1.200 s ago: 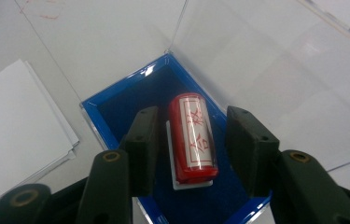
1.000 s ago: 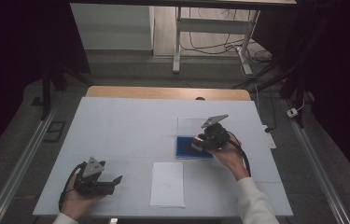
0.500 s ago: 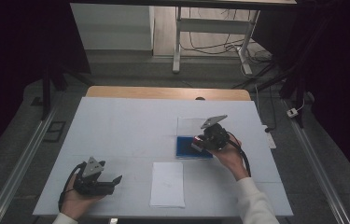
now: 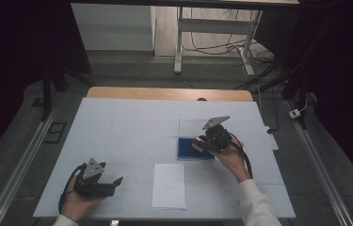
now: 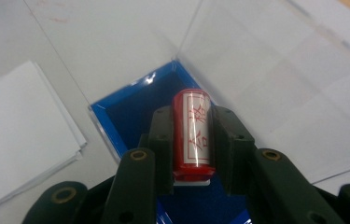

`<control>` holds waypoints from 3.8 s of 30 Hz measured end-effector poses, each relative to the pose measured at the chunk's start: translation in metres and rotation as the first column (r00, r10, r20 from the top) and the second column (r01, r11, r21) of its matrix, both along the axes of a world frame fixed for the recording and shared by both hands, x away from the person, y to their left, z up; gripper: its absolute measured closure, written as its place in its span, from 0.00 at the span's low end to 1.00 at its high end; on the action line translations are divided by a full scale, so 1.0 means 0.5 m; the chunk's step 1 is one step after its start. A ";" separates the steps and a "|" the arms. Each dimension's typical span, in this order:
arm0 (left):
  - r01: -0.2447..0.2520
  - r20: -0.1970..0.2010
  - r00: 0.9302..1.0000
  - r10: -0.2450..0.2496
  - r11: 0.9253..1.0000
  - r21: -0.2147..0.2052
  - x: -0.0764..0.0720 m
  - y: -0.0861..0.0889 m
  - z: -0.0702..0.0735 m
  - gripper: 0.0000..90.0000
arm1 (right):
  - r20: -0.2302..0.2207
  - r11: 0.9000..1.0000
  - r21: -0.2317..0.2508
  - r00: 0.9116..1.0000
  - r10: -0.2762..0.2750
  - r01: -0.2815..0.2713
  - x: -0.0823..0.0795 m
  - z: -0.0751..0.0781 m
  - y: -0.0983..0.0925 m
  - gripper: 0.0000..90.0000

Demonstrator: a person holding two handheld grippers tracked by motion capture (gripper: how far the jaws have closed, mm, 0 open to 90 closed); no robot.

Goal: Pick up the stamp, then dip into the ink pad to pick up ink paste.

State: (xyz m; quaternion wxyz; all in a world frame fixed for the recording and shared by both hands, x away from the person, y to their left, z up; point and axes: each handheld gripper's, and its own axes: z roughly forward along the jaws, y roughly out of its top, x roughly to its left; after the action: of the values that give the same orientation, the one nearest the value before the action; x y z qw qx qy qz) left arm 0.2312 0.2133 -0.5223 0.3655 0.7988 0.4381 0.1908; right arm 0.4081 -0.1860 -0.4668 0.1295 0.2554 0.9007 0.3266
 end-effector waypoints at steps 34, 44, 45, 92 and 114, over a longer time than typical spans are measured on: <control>0.003 -0.001 1.000 -0.003 1.000 0.005 -0.001 -0.001 -0.001 0.17 | 0.007 0.999 -0.029 1.000 -0.025 0.025 -0.008 0.012 0.011 0.77; 0.003 -0.004 1.000 -0.003 1.000 0.010 -0.001 0.000 -0.002 0.17 | -0.012 0.997 -0.066 0.999 -0.031 0.031 0.000 -0.007 0.016 0.77; 0.004 -0.003 1.000 -0.004 1.000 0.007 -0.001 0.001 -0.003 0.17 | -0.010 0.997 -0.068 1.000 -0.029 0.028 0.000 -0.007 0.016 0.77; -0.001 -0.005 1.000 0.001 1.000 0.008 -0.005 0.001 0.000 0.17 | -0.020 0.982 -0.186 0.999 -0.035 0.031 0.000 -0.010 0.039 0.78; 0.001 -0.004 1.000 -0.001 1.000 0.010 -0.004 0.000 0.000 0.17 | -0.014 0.985 -0.169 0.999 -0.036 0.033 -0.002 -0.013 0.033 0.78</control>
State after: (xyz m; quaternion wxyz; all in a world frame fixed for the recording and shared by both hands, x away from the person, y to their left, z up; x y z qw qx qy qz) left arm 0.2291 0.2135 -0.5225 0.3607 0.8012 0.4376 0.1911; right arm 0.4070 -0.1694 -0.4735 0.1486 0.2618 0.9217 0.2448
